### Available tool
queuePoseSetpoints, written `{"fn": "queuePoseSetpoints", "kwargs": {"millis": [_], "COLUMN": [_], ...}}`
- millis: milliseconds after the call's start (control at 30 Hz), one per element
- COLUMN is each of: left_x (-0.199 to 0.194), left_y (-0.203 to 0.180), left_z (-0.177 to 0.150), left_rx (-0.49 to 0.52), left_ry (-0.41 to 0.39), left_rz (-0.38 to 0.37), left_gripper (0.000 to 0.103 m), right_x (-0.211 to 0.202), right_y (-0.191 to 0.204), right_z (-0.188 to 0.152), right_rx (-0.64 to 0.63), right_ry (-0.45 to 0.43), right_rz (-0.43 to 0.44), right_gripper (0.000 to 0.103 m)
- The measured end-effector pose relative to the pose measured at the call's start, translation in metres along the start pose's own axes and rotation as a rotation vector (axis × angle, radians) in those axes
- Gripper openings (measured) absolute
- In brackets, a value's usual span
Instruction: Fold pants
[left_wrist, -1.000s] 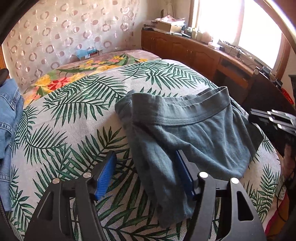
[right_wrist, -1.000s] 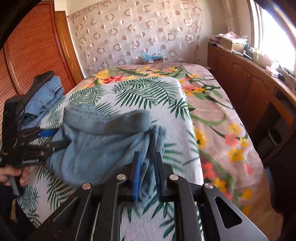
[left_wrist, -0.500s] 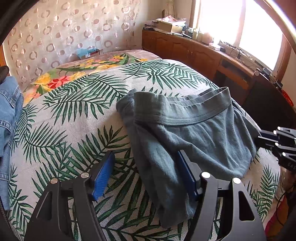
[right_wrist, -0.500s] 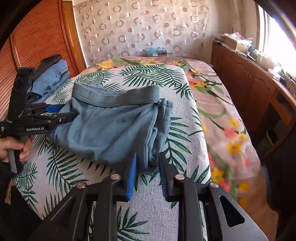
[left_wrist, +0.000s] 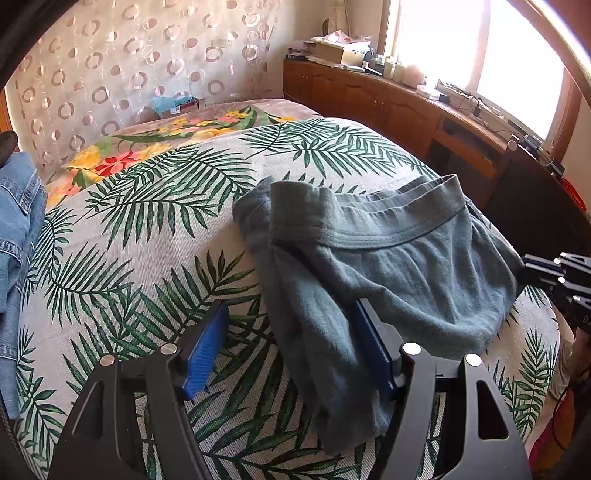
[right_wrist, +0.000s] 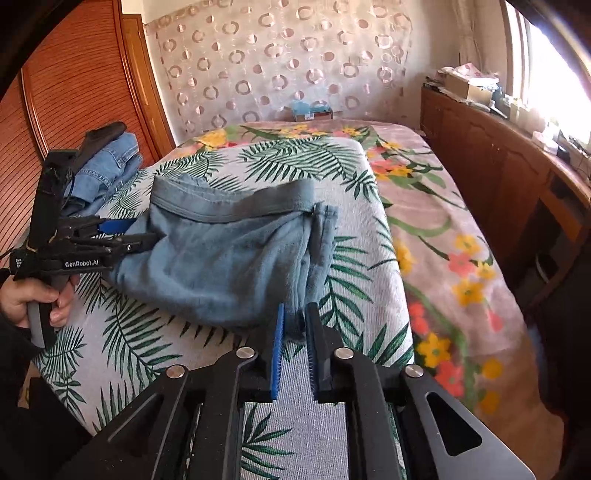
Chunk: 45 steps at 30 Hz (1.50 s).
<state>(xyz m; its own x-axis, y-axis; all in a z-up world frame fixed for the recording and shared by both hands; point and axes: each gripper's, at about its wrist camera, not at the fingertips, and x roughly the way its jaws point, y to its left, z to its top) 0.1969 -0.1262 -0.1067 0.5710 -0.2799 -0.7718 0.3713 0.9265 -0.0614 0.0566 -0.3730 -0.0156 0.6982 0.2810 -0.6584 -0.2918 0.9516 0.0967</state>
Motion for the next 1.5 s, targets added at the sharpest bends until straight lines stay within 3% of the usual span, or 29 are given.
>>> {"fn": "queuePoseSetpoints", "kwargs": {"millis": [100, 267, 333, 467, 667, 867, 1200, 1500], "left_x": [0.001, 0.000, 0.000, -0.001, -0.016, -0.003, 0.020, 0.024], "left_y": [0.001, 0.001, 0.002, 0.005, 0.009, 0.015, 0.017, 0.014], "left_z": [0.000, 0.000, 0.000, 0.005, 0.020, 0.030, 0.035, 0.039], "left_rx": [-0.001, -0.002, -0.001, -0.005, -0.024, -0.042, -0.059, -0.054], "left_ry": [0.001, 0.001, 0.000, 0.010, -0.045, -0.005, 0.054, 0.050], "left_rz": [0.001, 0.001, 0.001, -0.007, -0.032, -0.061, -0.085, -0.090], "left_gripper": [0.072, 0.072, 0.073, 0.072, 0.072, 0.062, 0.060, 0.057], "right_x": [0.000, 0.013, 0.023, 0.041, 0.056, 0.066, 0.074, 0.073], "right_y": [0.001, 0.003, 0.001, 0.000, 0.000, -0.001, -0.008, -0.006], "right_z": [0.005, 0.019, 0.025, 0.035, 0.044, 0.054, 0.057, 0.053], "right_rx": [-0.001, 0.012, 0.029, 0.030, 0.020, 0.019, 0.030, 0.020], "right_ry": [-0.017, -0.029, -0.009, 0.017, 0.041, 0.064, 0.077, 0.057], "right_rz": [-0.011, -0.006, -0.005, -0.015, -0.034, -0.035, -0.022, -0.031], "right_gripper": [0.019, 0.041, 0.044, 0.044, 0.045, 0.045, 0.046, 0.047]}}
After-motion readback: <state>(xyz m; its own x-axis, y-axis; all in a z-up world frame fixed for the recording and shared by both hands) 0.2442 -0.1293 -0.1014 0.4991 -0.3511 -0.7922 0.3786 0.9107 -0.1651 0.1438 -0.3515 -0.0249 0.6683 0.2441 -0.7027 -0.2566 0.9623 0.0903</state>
